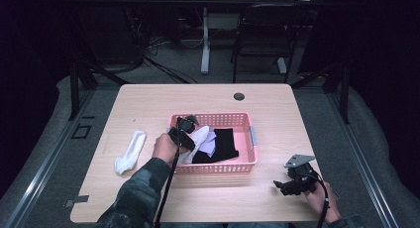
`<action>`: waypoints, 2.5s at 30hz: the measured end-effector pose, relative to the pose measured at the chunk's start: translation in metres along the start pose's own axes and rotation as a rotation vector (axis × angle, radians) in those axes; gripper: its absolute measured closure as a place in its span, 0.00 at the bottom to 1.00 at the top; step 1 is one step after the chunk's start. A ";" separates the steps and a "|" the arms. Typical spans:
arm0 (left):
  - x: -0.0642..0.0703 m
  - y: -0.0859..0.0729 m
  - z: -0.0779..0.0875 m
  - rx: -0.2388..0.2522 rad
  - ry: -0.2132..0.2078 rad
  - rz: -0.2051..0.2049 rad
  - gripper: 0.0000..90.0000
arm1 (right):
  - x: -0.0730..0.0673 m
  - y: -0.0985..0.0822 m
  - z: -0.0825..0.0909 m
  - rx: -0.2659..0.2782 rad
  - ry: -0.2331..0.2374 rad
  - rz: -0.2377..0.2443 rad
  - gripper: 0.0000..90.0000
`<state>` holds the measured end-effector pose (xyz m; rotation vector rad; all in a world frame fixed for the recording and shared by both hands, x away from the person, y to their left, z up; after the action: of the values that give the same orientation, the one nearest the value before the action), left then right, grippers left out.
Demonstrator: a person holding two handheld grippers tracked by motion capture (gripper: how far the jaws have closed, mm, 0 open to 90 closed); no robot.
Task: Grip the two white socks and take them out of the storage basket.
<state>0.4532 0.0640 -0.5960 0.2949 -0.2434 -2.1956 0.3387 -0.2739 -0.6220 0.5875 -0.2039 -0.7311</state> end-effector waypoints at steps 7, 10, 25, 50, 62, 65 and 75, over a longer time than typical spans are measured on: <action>0.001 0.001 0.003 0.018 -0.011 -0.025 0.95 | 0.000 0.000 0.000 0.004 -0.001 -0.004 0.16; 0.000 0.001 0.009 0.053 -0.019 -0.011 0.96 | 0.000 0.000 0.000 0.005 0.000 -0.008 0.16; -0.010 0.008 0.060 0.162 -0.027 -0.022 0.96 | 0.000 0.000 -0.001 0.003 0.000 -0.008 0.16; -0.047 0.015 0.147 0.270 0.070 -0.016 0.96 | -0.001 -0.001 -0.003 -0.007 0.012 -0.008 0.16; -0.080 -0.007 0.170 0.275 0.122 0.045 0.96 | -0.001 -0.001 -0.003 -0.011 0.000 -0.006 0.16; -0.088 -0.014 0.172 0.271 0.130 0.061 0.96 | -0.001 -0.001 -0.003 -0.016 0.001 -0.004 0.16; -0.115 -0.040 0.171 0.239 0.160 0.115 0.96 | -0.001 -0.002 -0.002 -0.026 0.002 0.000 0.16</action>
<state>0.4390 0.1922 -0.4298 0.5729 -0.4245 -2.0189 0.3379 -0.2738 -0.6252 0.5630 -0.1923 -0.7318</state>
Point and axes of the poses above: each handheld gripper's, and its own axes: z roughly backward along the jaws, y roughly out of its top, x roughly to its right, the point moved 8 cm from there along -z, roughly forward along the jaws, and after that the axes turned 10 degrees about y, right-handed, at the moved point
